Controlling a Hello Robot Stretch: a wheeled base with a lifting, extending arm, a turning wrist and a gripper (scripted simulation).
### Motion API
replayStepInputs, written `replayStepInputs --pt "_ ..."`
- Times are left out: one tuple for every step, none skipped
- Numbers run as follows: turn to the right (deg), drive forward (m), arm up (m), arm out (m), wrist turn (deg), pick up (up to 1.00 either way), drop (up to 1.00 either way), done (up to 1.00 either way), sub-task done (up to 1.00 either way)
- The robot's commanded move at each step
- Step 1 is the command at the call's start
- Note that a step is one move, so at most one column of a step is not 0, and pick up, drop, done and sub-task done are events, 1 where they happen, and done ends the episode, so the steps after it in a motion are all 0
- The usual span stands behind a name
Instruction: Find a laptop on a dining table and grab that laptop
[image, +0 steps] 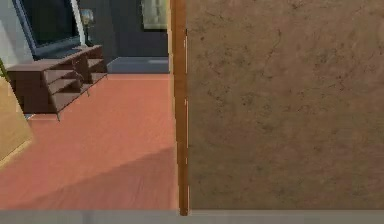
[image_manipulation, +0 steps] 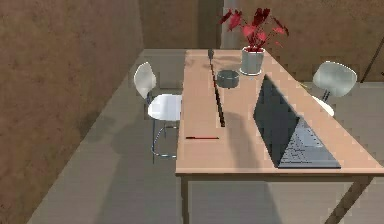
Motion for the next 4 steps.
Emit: replayStepInputs --pt "33.0 0.00 0.00 0.00 0.0 0.00 0.00 0.00 0.00" --pt "0.0 0.20 0.00 0.00 0.0 0.00 0.00 0.00 0.00" --pt "27.0 0.00 0.00 0.00 0.0 0.00 0.00 0.00 0.00" --pt "3.0 0.00 0.00 0.00 0.0 0.00 0.00 0.00 0.00"
